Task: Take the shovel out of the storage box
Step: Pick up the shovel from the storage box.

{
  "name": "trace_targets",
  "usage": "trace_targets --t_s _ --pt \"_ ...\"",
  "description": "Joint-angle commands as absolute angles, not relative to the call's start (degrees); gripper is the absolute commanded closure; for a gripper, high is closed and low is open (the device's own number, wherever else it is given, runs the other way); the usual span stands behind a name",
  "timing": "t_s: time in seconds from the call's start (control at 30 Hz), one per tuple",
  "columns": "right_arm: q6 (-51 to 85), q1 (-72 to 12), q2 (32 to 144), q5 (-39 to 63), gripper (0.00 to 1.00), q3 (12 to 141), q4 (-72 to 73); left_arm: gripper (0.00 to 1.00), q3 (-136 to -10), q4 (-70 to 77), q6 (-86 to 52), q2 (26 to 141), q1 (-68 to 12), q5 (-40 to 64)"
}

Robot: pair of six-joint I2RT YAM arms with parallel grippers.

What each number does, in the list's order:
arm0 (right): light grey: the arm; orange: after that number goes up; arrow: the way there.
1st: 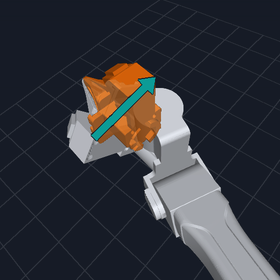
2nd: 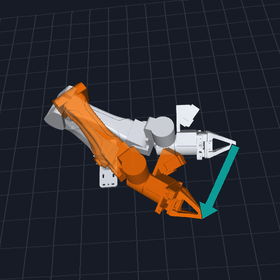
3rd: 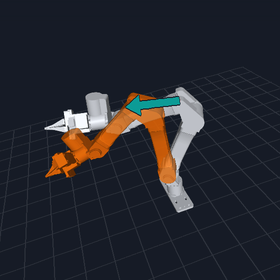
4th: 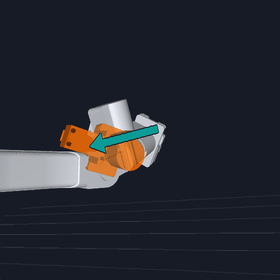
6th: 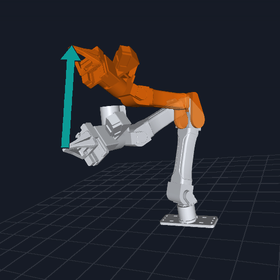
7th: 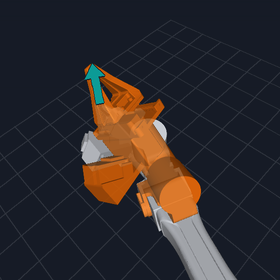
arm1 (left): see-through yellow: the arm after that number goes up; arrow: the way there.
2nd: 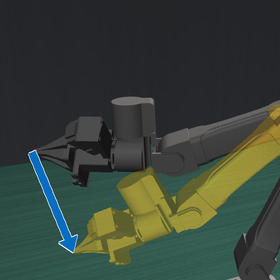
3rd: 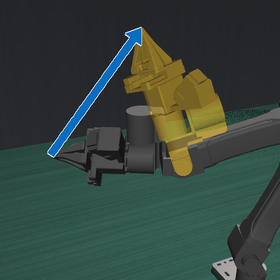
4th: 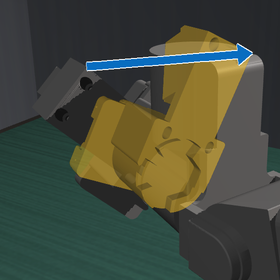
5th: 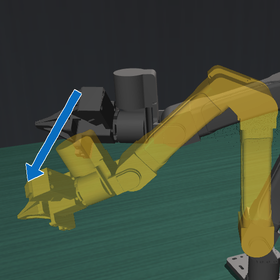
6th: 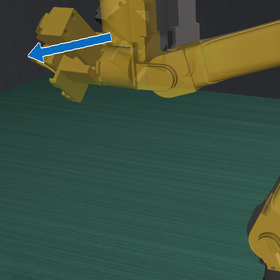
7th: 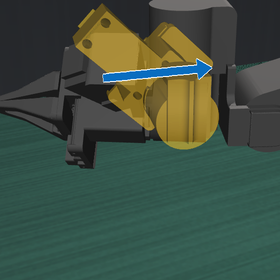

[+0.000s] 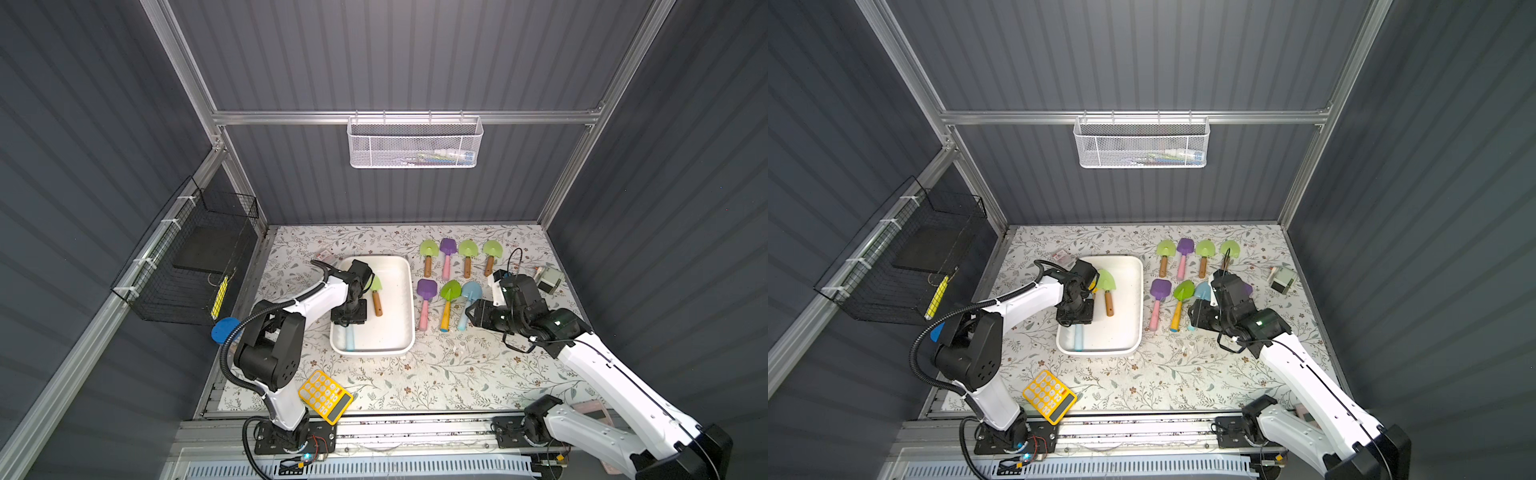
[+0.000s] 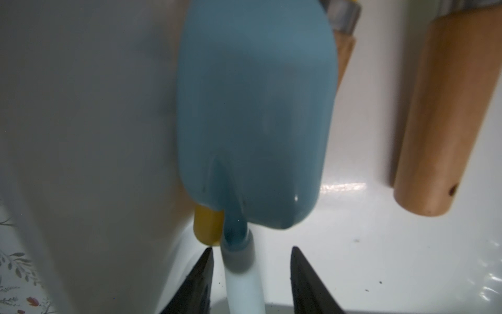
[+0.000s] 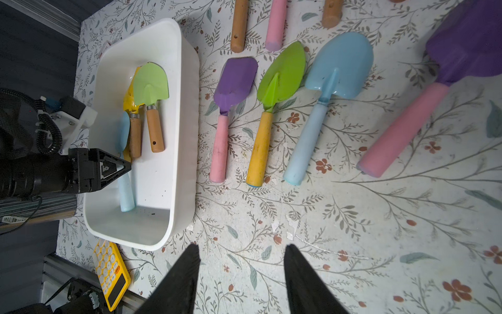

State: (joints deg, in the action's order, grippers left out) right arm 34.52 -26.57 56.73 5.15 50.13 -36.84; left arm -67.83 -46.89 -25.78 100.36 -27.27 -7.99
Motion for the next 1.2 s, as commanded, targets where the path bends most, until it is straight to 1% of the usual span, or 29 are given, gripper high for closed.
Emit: trace_targets --t_s 0.0,0.13,0.23,0.3,0.37,0.63,0.83,0.97,1.17 --pt "34.75 -26.74 57.48 5.07 0.48 49.61 -36.22 0.56 -67.23 -46.25 -26.43 100.74 -27.07 -7.79" --pt "34.81 -26.85 57.49 5.07 0.48 49.83 -36.26 0.62 -66.81 -43.77 -26.44 101.75 -27.07 -5.21" --pt "35.06 -26.94 57.27 5.02 0.48 49.66 -36.45 0.73 -67.19 -42.64 -26.23 102.68 -27.07 -3.38" --pt "35.15 -26.94 56.98 4.92 0.49 49.48 -36.58 0.83 -67.76 -42.75 -26.2 103.22 -27.07 -2.56" --pt "35.16 -27.05 56.76 4.92 0.49 49.48 -36.72 0.89 -68.24 -43.19 -26.19 102.88 -27.07 -2.64" --pt "35.39 -28.54 57.08 6.03 0.49 50.85 -36.15 0.91 -72.82 -47.3 -27.05 97.2 -27.07 -1.89" --pt "35.79 -32.86 59.06 7.05 0.48 52.42 -33.69 0.91 -78.08 -49.28 -27.95 95.09 -27.09 -0.38" --pt "36.08 -38.35 63.67 6.85 0.45 54.46 -30.34 0.92 -81.94 -49.92 -28.28 96.18 -27.09 0.64" --pt "36.12 -44.89 74.84 6.85 0.39 59.41 -22.6 0.93 -85.13 -48.8 -30.38 96.69 -27.51 4.57"
